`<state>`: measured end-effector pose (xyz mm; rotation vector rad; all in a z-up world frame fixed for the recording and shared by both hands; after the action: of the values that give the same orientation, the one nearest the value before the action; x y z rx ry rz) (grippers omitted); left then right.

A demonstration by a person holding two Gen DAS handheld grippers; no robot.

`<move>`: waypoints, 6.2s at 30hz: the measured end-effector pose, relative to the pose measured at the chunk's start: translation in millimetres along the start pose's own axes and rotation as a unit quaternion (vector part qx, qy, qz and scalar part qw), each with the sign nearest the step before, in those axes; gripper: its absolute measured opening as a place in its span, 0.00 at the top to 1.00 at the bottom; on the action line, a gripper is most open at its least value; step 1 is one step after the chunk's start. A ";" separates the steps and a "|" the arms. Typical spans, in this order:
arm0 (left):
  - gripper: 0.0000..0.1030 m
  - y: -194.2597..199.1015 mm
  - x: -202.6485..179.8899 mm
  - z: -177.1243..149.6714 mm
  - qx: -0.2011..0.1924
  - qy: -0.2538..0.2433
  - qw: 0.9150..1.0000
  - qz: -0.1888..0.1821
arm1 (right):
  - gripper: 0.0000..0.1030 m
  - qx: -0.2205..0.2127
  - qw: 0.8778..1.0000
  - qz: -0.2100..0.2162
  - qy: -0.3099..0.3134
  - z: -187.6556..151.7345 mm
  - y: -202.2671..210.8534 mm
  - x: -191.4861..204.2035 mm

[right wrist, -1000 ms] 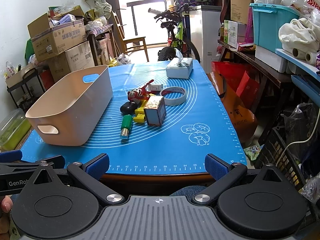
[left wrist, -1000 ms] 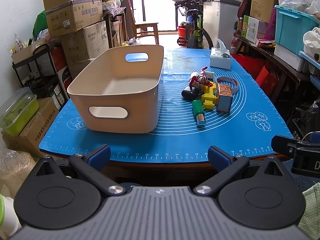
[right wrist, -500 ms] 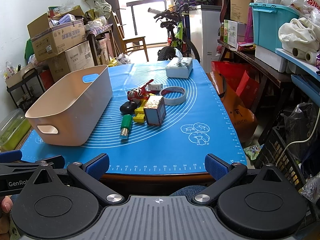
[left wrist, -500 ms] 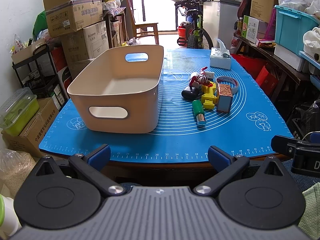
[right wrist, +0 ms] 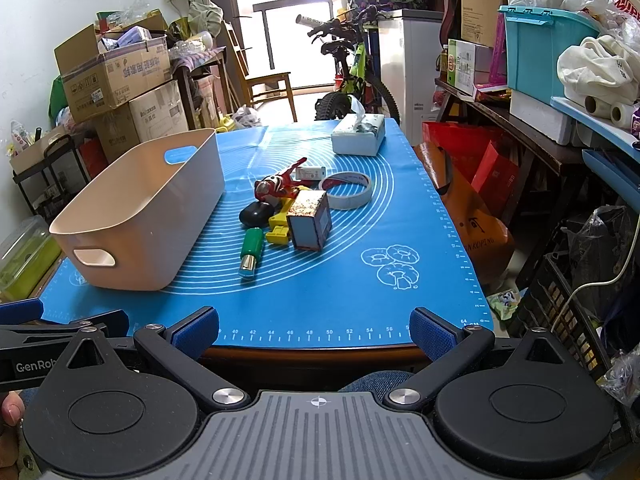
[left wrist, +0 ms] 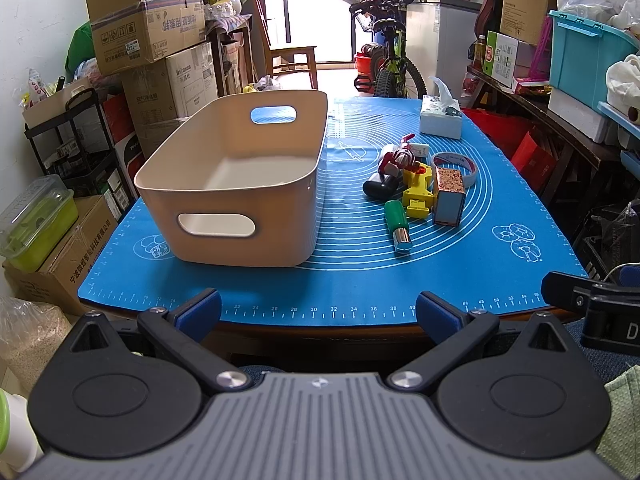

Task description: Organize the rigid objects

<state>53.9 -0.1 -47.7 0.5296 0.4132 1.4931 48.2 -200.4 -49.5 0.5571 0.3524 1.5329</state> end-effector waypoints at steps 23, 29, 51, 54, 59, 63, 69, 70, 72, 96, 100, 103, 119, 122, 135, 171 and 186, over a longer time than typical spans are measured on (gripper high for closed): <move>0.01 4.9 -5.4 4.3 -0.008 -0.010 1.000 0.000 | 0.02 -0.006 1.000 -0.006 0.006 0.7 -0.4 -4.7; 0.01 9.6 -4.6 19.9 -0.025 -0.010 1.000 -0.004 | 0.02 -0.004 1.000 -0.013 0.001 18.6 7.2 3.4; 0.01 -37.7 93.7 137.9 -0.053 0.052 0.993 0.093 | 0.02 -0.074 0.997 -0.004 -0.021 116.6 -50.3 12.5; 0.01 -61.5 112.1 143.4 -0.038 0.056 0.993 0.094 | 0.02 -0.080 0.997 -0.005 -0.010 127.4 -70.2 18.6; 0.01 -96.3 141.1 142.6 -0.009 0.063 0.992 0.106 | 0.02 -0.076 0.997 -0.011 -0.006 140.0 -107.1 25.6; 0.01 -122.4 166.2 136.0 0.011 0.070 0.990 0.118 | 0.02 -0.063 0.998 -0.011 0.007 141.4 -139.5 32.8; 0.02 -159.4 188.8 118.0 0.058 0.077 0.987 0.128 | 0.02 -0.018 1.000 0.009 0.018 128.3 -188.7 48.7; 0.02 -164.3 188.1 115.1 0.066 0.076 0.987 0.129 | 0.02 -0.011 1.000 0.011 0.018 126.4 -194.5 49.6; 0.24 -173.3 188.4 109.2 0.077 0.071 0.986 0.127 | 0.02 0.001 1.000 0.013 0.018 124.0 -203.8 49.9; 0.80 -207.4 189.2 91.7 0.145 0.087 0.983 0.069 | 0.20 0.107 0.994 -0.030 0.021 78.1 -252.5 17.7; 0.86 -206.7 188.9 91.5 0.147 0.086 0.983 0.064 | 0.28 0.124 0.992 -0.033 0.010 73.4 -257.6 15.0; 0.86 -207.4 188.7 91.3 0.147 0.085 0.983 0.064 | 0.34 0.119 0.992 -0.030 0.003 74.7 -258.0 13.8; 0.86 -206.0 186.2 91.0 0.146 0.079 0.984 0.067 | 0.57 0.078 0.996 -0.015 -0.045 96.2 -238.0 8.4; 0.86 -205.8 186.8 90.8 0.145 0.080 0.984 0.066 | 0.57 0.067 0.995 -0.001 -0.070 106.7 -231.1 8.4; 0.86 -205.1 182.6 92.3 0.144 0.064 0.985 0.070 | 0.57 -0.051 0.994 0.080 -0.062 190.4 -197.9 73.6; 0.86 -202.5 182.3 93.2 0.139 0.060 0.986 0.069 | 0.37 0.069 0.972 0.184 0.130 116.1 -231.1 233.0; 0.86 -202.5 184.4 94.3 0.139 0.068 0.986 0.067 | 0.20 0.032 0.986 0.147 0.067 147.1 -196.9 166.1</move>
<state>282.3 176.1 -73.8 0.6880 0.7116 1.6177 297.5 -43.7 -13.9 0.5759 0.4384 1.8554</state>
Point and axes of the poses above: each gripper's, at about its wrist camera, not at the fingertips, and y roughly against the way its jaws point, x to its left, z to its top, the point moved 7 cm from there along -y, roughly the way its jaws point, and after that the axes turned 6 degrees about -x, right-handed, at the moved point
